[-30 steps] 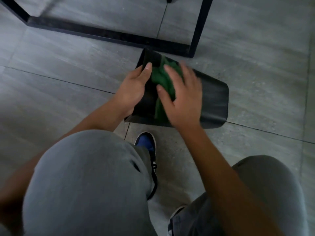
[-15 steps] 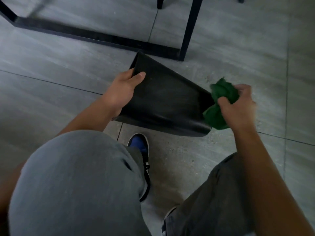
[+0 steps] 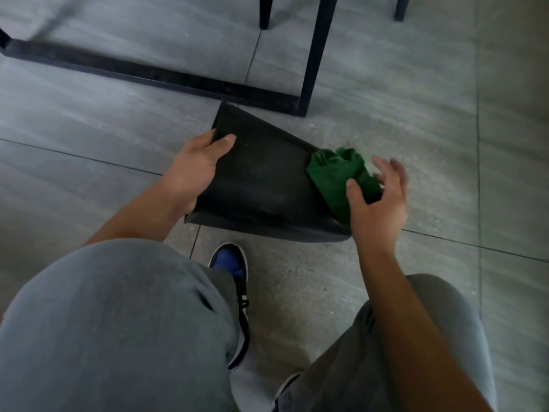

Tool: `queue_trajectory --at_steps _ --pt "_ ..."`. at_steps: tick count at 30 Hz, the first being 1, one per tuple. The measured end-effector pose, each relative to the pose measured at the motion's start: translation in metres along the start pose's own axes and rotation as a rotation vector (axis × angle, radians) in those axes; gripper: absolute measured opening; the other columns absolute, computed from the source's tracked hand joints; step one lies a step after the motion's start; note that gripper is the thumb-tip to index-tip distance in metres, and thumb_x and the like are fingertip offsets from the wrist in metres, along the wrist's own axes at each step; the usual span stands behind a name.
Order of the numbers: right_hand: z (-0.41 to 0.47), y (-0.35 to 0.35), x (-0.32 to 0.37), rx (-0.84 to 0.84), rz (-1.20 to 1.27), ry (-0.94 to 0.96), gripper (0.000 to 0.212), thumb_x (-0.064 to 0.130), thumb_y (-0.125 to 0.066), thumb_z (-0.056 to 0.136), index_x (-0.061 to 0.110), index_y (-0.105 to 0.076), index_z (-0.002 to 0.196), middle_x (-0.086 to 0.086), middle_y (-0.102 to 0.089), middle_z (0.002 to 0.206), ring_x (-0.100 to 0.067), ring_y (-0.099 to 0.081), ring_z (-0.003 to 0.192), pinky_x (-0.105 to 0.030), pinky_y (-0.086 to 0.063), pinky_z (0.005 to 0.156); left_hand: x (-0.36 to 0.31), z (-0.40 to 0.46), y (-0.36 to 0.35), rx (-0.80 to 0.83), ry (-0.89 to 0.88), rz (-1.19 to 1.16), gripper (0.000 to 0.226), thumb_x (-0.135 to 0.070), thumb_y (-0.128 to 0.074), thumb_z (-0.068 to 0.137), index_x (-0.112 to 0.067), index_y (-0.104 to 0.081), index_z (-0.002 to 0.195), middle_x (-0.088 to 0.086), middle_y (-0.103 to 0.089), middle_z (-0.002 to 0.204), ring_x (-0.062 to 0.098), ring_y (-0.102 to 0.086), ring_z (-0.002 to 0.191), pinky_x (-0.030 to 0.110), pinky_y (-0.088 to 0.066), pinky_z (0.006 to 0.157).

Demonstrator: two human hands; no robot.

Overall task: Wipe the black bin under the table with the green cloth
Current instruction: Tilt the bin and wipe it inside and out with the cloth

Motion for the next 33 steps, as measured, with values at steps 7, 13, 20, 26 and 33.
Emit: queue_trajectory --at_steps 7,13,20,26,33 --pt "-0.02 -0.033 0.016 0.15 -0.271 0.224 0.06 0.056 -0.061 0.094 0.034 -0.049 0.148 -0.007 -0.038 0.16 -0.029 -0.043 0.137 -0.039 -0.038 0.107 0.001 0.003 0.004 -0.017 0.001 0.053 0.02 -0.045 -0.057 0.102 -0.035 -0.069 0.113 -0.009 -0.079 0.101 0.012 -0.076 0.09 0.037 -0.059 0.081" --pt "0.034 -0.031 -0.026 0.085 -0.224 -0.142 0.055 0.035 -0.072 0.085 0.02 -0.058 0.136 -0.013 -0.052 0.136 -0.034 -0.054 0.121 -0.044 -0.051 0.096 -0.001 -0.003 0.003 0.003 0.007 0.085 0.029 -0.062 -0.049 0.099 -0.05 -0.075 0.092 -0.014 -0.078 0.097 0.009 -0.076 0.086 0.029 -0.062 0.069" --pt "-0.035 -0.109 0.138 0.169 -0.036 0.404 0.059 0.056 -0.068 0.076 0.027 -0.06 0.127 -0.008 -0.059 0.12 -0.024 -0.063 0.101 -0.028 -0.05 0.072 -0.017 -0.005 -0.003 -0.092 -0.094 0.146 0.042 -0.064 -0.043 0.1 -0.047 -0.08 0.089 -0.015 -0.08 0.095 0.003 -0.076 0.093 0.019 -0.059 0.077" --pt "0.043 -0.045 0.001 0.118 -0.303 -0.13 0.058 0.045 -0.062 0.094 0.03 -0.05 0.148 -0.011 -0.052 0.138 -0.031 -0.061 0.113 -0.037 -0.053 0.085 -0.005 -0.004 -0.003 -0.012 -0.048 0.131 0.034 -0.07 -0.045 0.097 -0.056 -0.075 0.091 -0.015 -0.079 0.1 0.01 -0.077 0.094 0.038 -0.061 0.085" --pt "-0.016 -0.1 0.118 0.159 -0.199 0.344 0.054 0.059 -0.062 0.08 0.029 -0.064 0.124 -0.006 -0.064 0.116 -0.023 -0.067 0.091 -0.025 -0.042 0.069 -0.016 -0.002 -0.01 -0.073 -0.102 0.093 0.037 -0.044 -0.045 0.108 -0.025 -0.076 0.103 0.005 -0.079 0.106 0.023 -0.074 0.105 0.043 -0.06 0.092"
Point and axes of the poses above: each hand's wrist, its own z-axis towards the middle knuckle, its own y-axis out of the back of the hand, x = y × z, the point moved 9 cm from there along z, towards the middle knuckle
